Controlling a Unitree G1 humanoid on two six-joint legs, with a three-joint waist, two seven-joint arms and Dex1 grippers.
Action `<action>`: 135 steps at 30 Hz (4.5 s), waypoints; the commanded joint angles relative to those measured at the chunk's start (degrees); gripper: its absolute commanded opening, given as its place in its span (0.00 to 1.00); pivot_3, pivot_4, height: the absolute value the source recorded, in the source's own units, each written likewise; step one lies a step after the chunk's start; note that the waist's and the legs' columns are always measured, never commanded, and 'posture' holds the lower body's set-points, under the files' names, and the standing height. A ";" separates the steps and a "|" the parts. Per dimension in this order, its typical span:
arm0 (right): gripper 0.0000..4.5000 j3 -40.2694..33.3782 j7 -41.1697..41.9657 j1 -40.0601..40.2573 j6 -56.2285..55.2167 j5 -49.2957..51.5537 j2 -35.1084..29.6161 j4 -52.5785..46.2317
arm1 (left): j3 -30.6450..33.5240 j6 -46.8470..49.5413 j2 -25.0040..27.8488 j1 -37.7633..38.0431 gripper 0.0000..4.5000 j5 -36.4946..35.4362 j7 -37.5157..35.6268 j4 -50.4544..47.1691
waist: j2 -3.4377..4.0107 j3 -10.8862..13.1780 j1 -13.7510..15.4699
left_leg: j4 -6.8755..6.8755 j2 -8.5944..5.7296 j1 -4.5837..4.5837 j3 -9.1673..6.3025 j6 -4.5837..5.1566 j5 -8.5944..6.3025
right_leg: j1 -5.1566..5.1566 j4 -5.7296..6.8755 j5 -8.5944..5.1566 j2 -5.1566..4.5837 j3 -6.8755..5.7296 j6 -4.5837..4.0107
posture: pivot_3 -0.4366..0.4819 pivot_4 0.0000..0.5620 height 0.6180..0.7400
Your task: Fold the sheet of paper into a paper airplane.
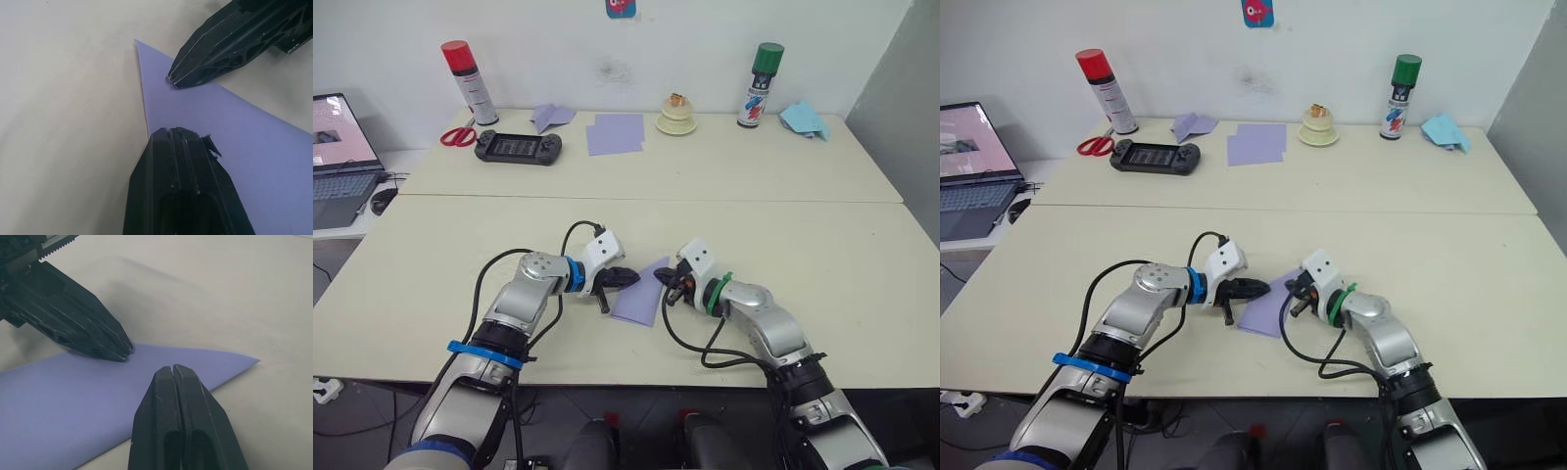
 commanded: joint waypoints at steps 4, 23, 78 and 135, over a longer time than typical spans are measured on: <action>0.00 -2.03 0.58 -0.40 -2.19 1.46 0.42 -1.88 | -1.23 0.39 -0.59 1.95 0.01 -0.36 -1.31 -3.03 | 0.00 0.00 0.00 | -0.01 0.00 -0.01 0.00 0.00 0.00 | 0.00 -0.01 0.00 0.00 0.00 0.00 | 0.48 0.27 1.00; 0.00 -3.32 -0.90 -2.72 -3.87 0.79 2.59 3.12 | -5.13 -4.13 0.97 5.03 0.01 3.59 -1.54 -2.36 | 0.00 -0.01 0.01 | -0.01 0.00 0.04 0.01 0.00 0.00 | 0.04 -0.02 0.00 -0.01 0.00 -0.01 | 0.48 0.27 1.00; 0.00 6.48 9.68 5.60 -7.67 -4.74 -5.72 3.52 | -5.40 -4.52 -0.02 3.73 0.01 3.90 -1.98 -1.04 | 0.10 -0.33 0.36 | -0.05 -0.09 0.58 -0.05 0.02 -0.01 | 0.70 -0.18 -0.18 -0.10 -0.07 0.29 | 0.48 0.27 1.00; 0.00 0.61 13.28 -0.75 -14.71 -1.41 -2.56 11.66 | -6.44 -3.92 -0.36 3.78 0.01 4.63 -3.08 -1.02 | 0.05 -0.46 0.34 | -0.26 -0.07 0.85 -0.01 0.02 -0.01 | 0.86 -0.23 -0.28 -0.11 -0.03 0.26 | 0.48 0.27 1.00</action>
